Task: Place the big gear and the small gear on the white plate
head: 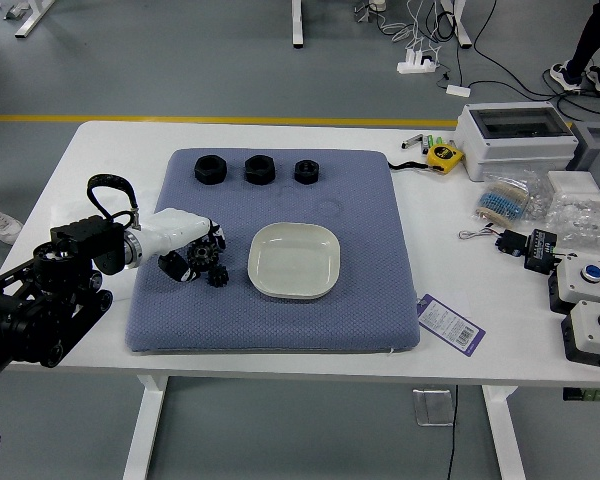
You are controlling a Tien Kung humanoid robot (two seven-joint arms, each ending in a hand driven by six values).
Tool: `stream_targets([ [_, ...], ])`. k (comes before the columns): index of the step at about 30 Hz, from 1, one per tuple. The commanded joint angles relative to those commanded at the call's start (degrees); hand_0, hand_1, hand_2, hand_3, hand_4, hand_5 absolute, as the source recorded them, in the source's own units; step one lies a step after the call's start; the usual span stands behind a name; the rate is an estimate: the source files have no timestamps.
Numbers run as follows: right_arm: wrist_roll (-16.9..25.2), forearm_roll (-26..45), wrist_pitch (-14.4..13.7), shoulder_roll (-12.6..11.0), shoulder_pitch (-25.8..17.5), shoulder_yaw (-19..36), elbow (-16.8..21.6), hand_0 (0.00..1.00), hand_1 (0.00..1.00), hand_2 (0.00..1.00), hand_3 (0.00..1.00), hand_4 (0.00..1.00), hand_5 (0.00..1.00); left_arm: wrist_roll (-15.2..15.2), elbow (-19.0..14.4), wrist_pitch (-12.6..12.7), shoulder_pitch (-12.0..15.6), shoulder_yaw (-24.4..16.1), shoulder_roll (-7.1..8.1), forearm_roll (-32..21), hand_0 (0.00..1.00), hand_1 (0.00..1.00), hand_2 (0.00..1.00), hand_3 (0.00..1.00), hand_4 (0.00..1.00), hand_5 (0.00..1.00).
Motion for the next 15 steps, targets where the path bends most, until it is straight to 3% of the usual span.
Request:
stream_targets([
  [5, 0.0, 0.1, 0.0, 0.0, 0.1, -0.1, 0.0, 0.655, 0.644, 0.727, 0.578, 0.781, 0.709, -0.1, -0.3, 0.2, -0.1, 0.3, 0.05, -0.2, 0.503, 0.461, 0.510, 0.572, 0.683, 0.002],
  [6, 0.0, 0.2, 0.0, 0.0, 0.1, -0.1, 0.0, 0.655, 0.643, 0.727, 0.578, 0.782, 0.709, -0.1, -0.4, 0.1, -0.2, 0.3, 0.11, -0.2, 0.415, 0.412, 0.456, 0.542, 0.663, 0.002],
  [11, 0.0, 0.2, 0.0, 0.1, 0.1, -0.1, 0.0, 0.655, 0.643, 0.727, 0.578, 0.782, 0.709, -0.2, -0.9, 0.1, -0.2, -0.1, 0.50, -0.2, 0.415, 0.412, 0.456, 0.542, 0.663, 0.002],
  [12, 0.0, 0.2, 0.0, 0.1, 0.1, -0.1, 0.0, 0.655, 0.643, 0.727, 0.578, 0.782, 0.709, -0.2, -0.9, 0.1, -0.2, -0.1, 0.51, -0.2, 0.374, 0.390, 0.434, 0.531, 0.679, 0.002],
  [15, 0.0, 0.2, 0.1, 0.0, 0.1, -0.1, -0.1, 0.655, 0.644, 0.727, 0.578, 0.782, 0.710, 0.2, -2.8, -0.2, -0.2, -1.3, 1.16, 0.4, 0.374, 0.390, 0.434, 0.531, 0.679, 0.002],
])
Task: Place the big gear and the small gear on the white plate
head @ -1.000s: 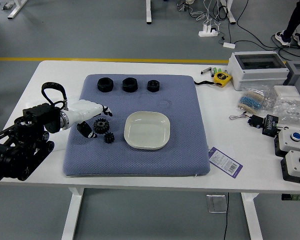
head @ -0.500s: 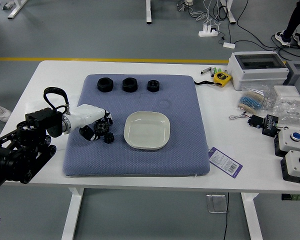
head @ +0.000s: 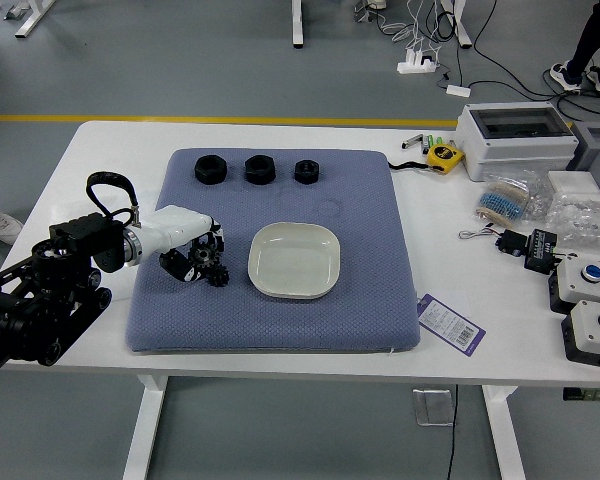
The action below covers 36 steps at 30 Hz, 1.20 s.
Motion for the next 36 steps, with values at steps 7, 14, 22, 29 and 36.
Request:
stream_targets([
  [7, 0.0, 0.0, 0.0, 0.0, 0.0, 0.0, 0.0, 0.657, 0.644, 0.727, 0.578, 0.783, 0.711, 0.6, -2.3, -0.5, -0.1, -1.7, 0.22, 0.7, 0.360, 0.376, 0.431, 0.529, 0.688, 0.002],
  [14, 0.0, 0.0, -0.1, 0.0, 0.0, 0.0, 0.0, 0.656, 0.644, 0.727, 0.579, 0.784, 0.711, 1.4, -4.8, -0.7, 0.0, -3.2, -0.03, -0.4, 0.359, 0.371, 0.426, 0.530, 0.697, 0.002],
  [22, 0.0, 0.0, -0.1, 0.1, -0.1, 0.0, -0.1, 0.656, 0.644, 0.727, 0.578, 0.785, 0.711, 0.2, -9.6, 3.1, 1.4, -1.1, -2.78, -8.7, 0.358, 0.363, 0.421, 0.531, 0.678, 0.002],
  [29, 0.1, 0.0, -0.1, 0.0, 0.2, 0.0, -0.1, 0.656, 0.644, 0.727, 0.578, 0.786, 0.713, -1.6, -7.6, 6.4, -0.2, 3.8, -6.36, -11.1, 0.363, 0.364, 0.423, 0.535, 0.659, 0.002],
  [36, 0.2, 0.1, -0.2, -0.1, 0.5, 0.0, 0.0, 0.656, 0.644, 0.727, 0.578, 0.787, 0.713, -0.7, -3.0, 7.1, -2.5, 4.9, -8.78, -9.6, 0.372, 0.398, 0.466, 0.560, 0.599, 0.002],
])
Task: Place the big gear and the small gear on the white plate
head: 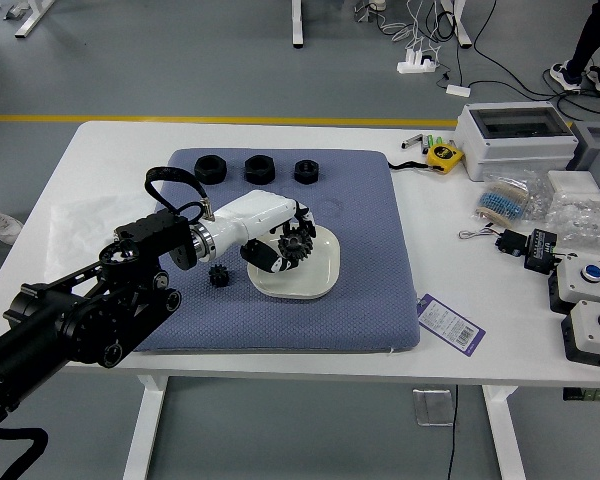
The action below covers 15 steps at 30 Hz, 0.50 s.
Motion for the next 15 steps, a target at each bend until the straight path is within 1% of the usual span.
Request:
stream_targets([
  [2, 0.0, -0.1, 0.0, 0.0, 0.0, 0.0, 0.0, 0.656, 0.644, 0.727, 0.578, 0.787, 0.713, 0.4, 1.0, -0.1, -0.5, 0.3, -0.55, -0.3, 0.372, 0.398, 0.466, 0.560, 0.599, 0.002],
  [3, 0.0, -0.1, 0.0, -0.1, 0.0, 0.0, 0.0, 0.656, 0.644, 0.727, 0.578, 0.787, 0.713, 0.4, 1.3, 0.0, -0.7, 0.4, -0.69, -0.4, 0.393, 0.471, 0.527, 0.600, 0.836, 0.002],
  [6, 0.1, -0.1, -0.1, -0.1, 0.1, 0.2, 0.0, 0.656, 0.645, 0.727, 0.578, 0.787, 0.713, 0.5, 2.8, 1.5, -1.2, 0.8, -1.47, -1.0, 0.393, 0.471, 0.527, 0.600, 0.836, 0.002],
  [9, 0.0, -0.4, -0.1, -0.1, 0.1, 0.3, 0.0, 0.656, 0.645, 0.727, 0.578, 0.787, 0.713, 1.0, 3.2, 1.5, -1.3, 0.9, -1.70, -0.9, 0.393, 0.471, 0.527, 0.600, 0.836, 0.002],
  [10, 0.0, -0.4, -0.1, -0.1, 0.1, 0.3, 0.0, 0.656, 0.644, 0.728, 0.577, 0.788, 0.713, 1.2, 3.3, 1.3, -1.3, 0.9, -1.76, -0.8, 0.466, 0.527, 0.587, 0.709, 0.998, 0.088],
  [12, 0.1, -0.2, -0.1, -0.1, 0.1, 0.2, 0.0, 0.656, 0.644, 0.728, 0.577, 0.788, 0.713, 2.2, 3.8, 0.3, -1.4, 1.1, -1.93, -0.9, 0.466, 0.527, 0.587, 0.709, 0.998, 0.088],
  [15, 0.1, 0.0, -0.2, -0.1, 0.2, 0.2, 0.0, 0.656, 0.644, 0.728, 0.577, 0.788, 0.713, 2.7, 4.1, -0.2, -1.5, 1.0, -2.04, -1.1, 0.466, 0.527, 0.587, 0.709, 0.998, 0.088],
])
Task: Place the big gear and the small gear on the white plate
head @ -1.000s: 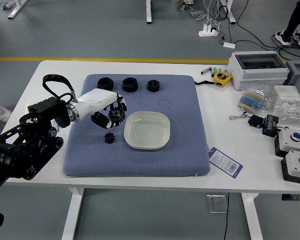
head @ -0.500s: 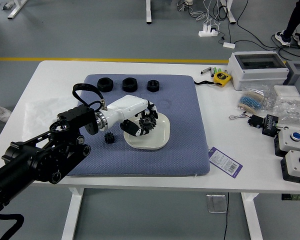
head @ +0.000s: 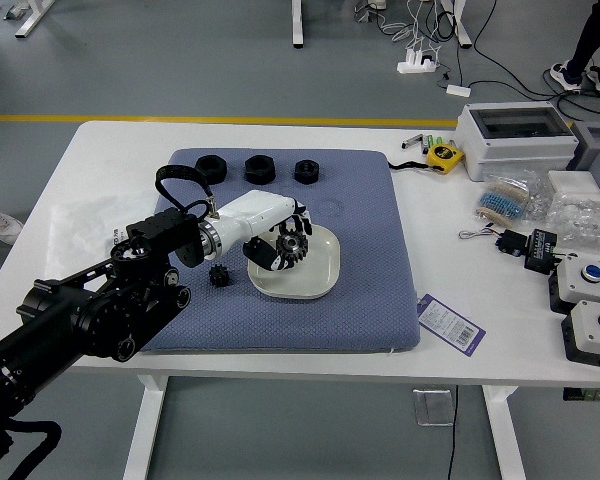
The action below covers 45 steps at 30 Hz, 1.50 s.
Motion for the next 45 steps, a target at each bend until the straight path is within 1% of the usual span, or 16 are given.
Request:
stream_targets([
  [1, 0.0, 0.0, 0.0, 0.0, 0.0, 0.0, 0.0, 0.659, 0.645, 0.728, 0.577, 0.788, 0.714, 0.1, 0.1, -0.1, 0.0, 0.0, -0.05, -0.1, 0.657, 0.704, 0.771, 0.779, 0.998, 0.174],
  [6, 0.0, -0.2, 0.0, 0.0, 0.0, 0.1, 0.0, 0.659, 0.645, 0.728, 0.577, 0.788, 0.714, 0.5, 0.2, -0.2, 0.1, -0.5, -0.24, -0.2, 0.657, 0.704, 0.771, 0.779, 0.998, 0.174],
  [7, 0.1, -0.2, 0.0, 0.0, 0.0, 0.0, 0.0, 0.659, 0.646, 0.728, 0.578, 0.788, 0.714, 0.7, 0.2, 0.4, 0.3, -1.1, -0.25, -1.0, 0.733, 0.771, 0.849, 0.806, 0.998, 0.200],
  [10, 0.3, 0.1, -0.1, 0.0, -0.1, -0.1, 0.0, 0.659, 0.646, 0.728, 0.578, 0.788, 0.714, 1.4, -0.7, 2.6, 1.3, -3.8, -0.09, -1.7, 0.733, 0.771, 0.849, 0.806, 0.998, 0.200],
  [12, 0.3, 0.2, 0.0, 0.0, -0.1, -0.1, 0.0, 0.659, 0.646, 0.728, 0.578, 0.788, 0.714, 1.8, -1.4, 2.5, 1.6, -5.3, 0.15, -1.1, 0.733, 0.771, 0.849, 0.806, 0.998, 0.200],
  [13, 0.3, 0.2, -0.1, -0.1, -0.1, -0.2, 0.0, 0.659, 0.645, 0.728, 0.577, 0.788, 0.714, 2.3, -2.3, 1.8, 1.8, -6.7, 0.59, -0.2, 0.723, 0.767, 0.835, 0.796, 0.918, 0.002],
  [16, 0.3, 0.3, 0.0, -0.1, -0.2, -0.1, -0.1, 0.659, 0.645, 0.728, 0.577, 0.788, 0.714, 3.5, -4.0, 0.3, 2.3, -9.3, 1.50, 2.4, 0.723, 0.767, 0.835, 0.796, 0.918, 0.002],
  [18, 0.4, 0.7, 0.0, -0.1, -0.3, -0.3, -0.1, 0.659, 0.645, 0.728, 0.577, 0.788, 0.714, 5.8, -5.6, -2.4, 2.8, -11.3, 2.55, 4.6, 0.723, 0.767, 0.835, 0.796, 0.918, 0.002],
  [19, 0.4, 0.7, 0.0, 0.0, -0.3, -0.3, -0.1, 0.656, 0.646, 0.728, 0.577, 0.787, 0.714, 6.5, -6.1, -3.7, 3.0, -11.8, 2.94, 5.3, 0.732, 0.774, 0.828, 0.801, 0.777, 0.002],
  [21, 0.3, 0.6, 0.0, 0.0, -0.5, -0.2, -0.1, 0.656, 0.646, 0.728, 0.577, 0.787, 0.714, 7.5, -7.7, -7.3, 3.6, -12.5, 4.16, 6.9, 0.732, 0.774, 0.828, 0.801, 0.777, 0.002],
  [22, 0.2, 0.5, 0.0, 0.0, -0.5, -0.2, -0.1, 0.656, 0.646, 0.728, 0.577, 0.787, 0.714, 7.6, -7.9, -8.0, 3.7, -12.5, 4.30, 7.1, 0.732, 0.774, 0.828, 0.801, 0.777, 0.002],
  [27, 0.2, 0.5, 0.0, 0.1, -0.8, -0.2, -0.2, 0.658, 0.647, 0.728, 0.576, 0.788, 0.714, 9.5, -11.3, -14.2, 5.1, -11.6, 7.15, 8.9, 0.714, 0.756, 0.797, 0.790, 0.770, 0.002],
  [30, 0.2, 0.3, 0.0, 0.2, -1.0, 0.0, -0.2, 0.658, 0.647, 0.728, 0.576, 0.788, 0.714, 10.3, -12.5, -16.1, 5.5, -11.0, 7.98, 9.2, 0.714, 0.756, 0.797, 0.790, 0.770, 0.002],
  [32, 0.2, 0.4, 0.0, 0.2, -1.0, 0.0, -0.2, 0.657, 0.647, 0.728, 0.577, 0.787, 0.714, 11.1, -13.3, -17.4, 5.9, -10.7, 8.46, 9.4, 0.703, 0.730, 0.768, 0.785, 0.759, 0.002],
  [36, 0.2, 0.7, 0.0, 0.3, -1.3, -0.1, -0.2, 0.657, 0.647, 0.728, 0.577, 0.787, 0.714, 13.7, -15.0, -19.8, 6.6, -11.1, 9.09, 9.4, 0.703, 0.730, 0.768, 0.785, 0.759, 0.002],
  [45, 0.2, 0.9, 0.0, 0.3, -1.5, -0.2, -0.3, 0.656, 0.646, 0.727, 0.576, 0.787, 0.714, 16.2, -18.4, -23.6, 6.7, -12.2, 10.13, 8.8, 0.707, 0.748, 0.769, 0.789, 0.764, 0.002],
])
